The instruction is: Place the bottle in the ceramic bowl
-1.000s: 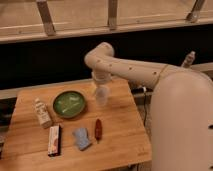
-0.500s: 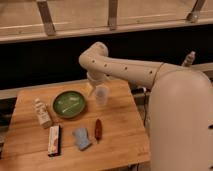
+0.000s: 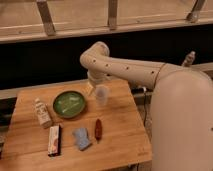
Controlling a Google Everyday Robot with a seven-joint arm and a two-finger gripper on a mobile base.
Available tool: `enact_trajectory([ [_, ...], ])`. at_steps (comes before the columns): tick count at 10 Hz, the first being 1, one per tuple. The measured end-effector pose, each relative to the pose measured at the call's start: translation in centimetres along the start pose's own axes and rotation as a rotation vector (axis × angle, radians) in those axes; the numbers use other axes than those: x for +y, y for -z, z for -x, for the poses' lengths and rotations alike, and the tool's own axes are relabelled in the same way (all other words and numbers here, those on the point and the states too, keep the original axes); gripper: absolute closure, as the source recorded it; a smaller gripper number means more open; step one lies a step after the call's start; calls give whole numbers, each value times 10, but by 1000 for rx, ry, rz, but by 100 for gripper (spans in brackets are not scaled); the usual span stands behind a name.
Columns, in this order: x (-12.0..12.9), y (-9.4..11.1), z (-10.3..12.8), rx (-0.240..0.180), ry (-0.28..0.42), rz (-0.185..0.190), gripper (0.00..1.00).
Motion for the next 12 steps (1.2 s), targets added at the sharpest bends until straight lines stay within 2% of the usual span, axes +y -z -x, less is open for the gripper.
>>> enact_trajectory([
  [3,34,20,39,-53,108,-16,20],
  [6,101,41,87,-113,266,-24,20],
  [8,142,47,110,-144,333,0,20],
  [12,143,47,110,-144,335,1,20],
])
